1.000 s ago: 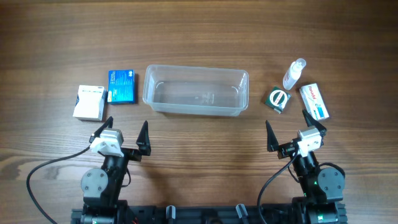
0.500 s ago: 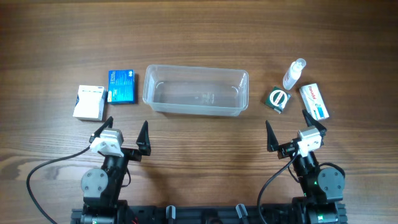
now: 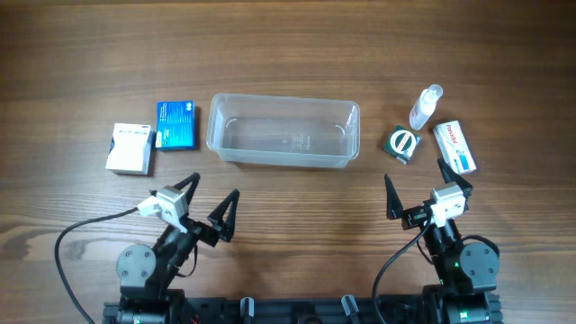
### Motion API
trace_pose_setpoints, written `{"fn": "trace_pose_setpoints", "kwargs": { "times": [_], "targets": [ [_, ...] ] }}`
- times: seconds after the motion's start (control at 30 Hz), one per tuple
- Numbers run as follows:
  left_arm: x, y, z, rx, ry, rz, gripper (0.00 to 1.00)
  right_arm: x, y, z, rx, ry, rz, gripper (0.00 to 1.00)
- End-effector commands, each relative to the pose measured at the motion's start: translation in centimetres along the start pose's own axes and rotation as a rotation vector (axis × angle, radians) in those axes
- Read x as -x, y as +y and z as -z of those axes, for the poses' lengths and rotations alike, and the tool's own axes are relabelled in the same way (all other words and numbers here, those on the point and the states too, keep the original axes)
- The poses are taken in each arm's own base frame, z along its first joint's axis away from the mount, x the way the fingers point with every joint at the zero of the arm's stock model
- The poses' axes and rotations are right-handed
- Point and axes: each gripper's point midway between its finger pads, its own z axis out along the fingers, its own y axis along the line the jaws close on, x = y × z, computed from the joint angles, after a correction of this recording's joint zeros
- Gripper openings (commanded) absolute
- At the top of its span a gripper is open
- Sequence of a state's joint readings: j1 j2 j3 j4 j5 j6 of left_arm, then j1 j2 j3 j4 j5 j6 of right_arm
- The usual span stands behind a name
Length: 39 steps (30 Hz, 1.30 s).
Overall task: Pack container
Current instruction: 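Move the left gripper over the blue VapoDrops box and grasp it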
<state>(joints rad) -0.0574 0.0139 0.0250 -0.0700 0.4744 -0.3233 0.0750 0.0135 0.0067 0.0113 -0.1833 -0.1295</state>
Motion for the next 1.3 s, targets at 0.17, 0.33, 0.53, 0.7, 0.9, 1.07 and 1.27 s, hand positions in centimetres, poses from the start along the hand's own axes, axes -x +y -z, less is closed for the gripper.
{"fn": "trace_pose_setpoints", "kwargs": {
  "times": [0.17, 0.33, 0.53, 0.7, 0.9, 1.07, 1.27],
  "targets": [
    [1.4, 0.1, 2.1, 0.156, 0.111, 0.110, 1.00, 0.0, 0.1, 0.0, 0.009, -0.003, 0.010, 1.00],
    [7.0, 1.4, 3.9, 0.397, 0.168, -0.040, 1.00, 0.0, 0.1, 0.0, 0.009, -0.003, 0.010, 1.00],
    [10.2, 4.3, 0.9, 0.542, 0.477, -0.223, 1.00, 0.0, 0.1, 0.0, 0.009, -0.003, 0.010, 1.00],
    [8.5, 9.8, -4.9, 0.607, 0.769, -0.157, 1.00, 0.0, 0.1, 0.0, 0.009, -0.003, 0.010, 1.00],
    [5.7, 15.0, -7.9, 0.661, 0.903, -0.077, 1.00, 0.0, 0.1, 0.0, 0.009, -0.003, 0.010, 1.00],
    [6.3, 15.7, -9.1, 0.658, 0.853, -0.095, 1.00, 0.0, 0.1, 0.0, 0.009, -0.003, 0.010, 1.00],
    [5.3, 17.0, -9.7, 0.653, 0.874, -0.150, 1.00, 0.0, 0.1, 0.0, 0.009, -0.003, 0.010, 1.00]
  ]
}}
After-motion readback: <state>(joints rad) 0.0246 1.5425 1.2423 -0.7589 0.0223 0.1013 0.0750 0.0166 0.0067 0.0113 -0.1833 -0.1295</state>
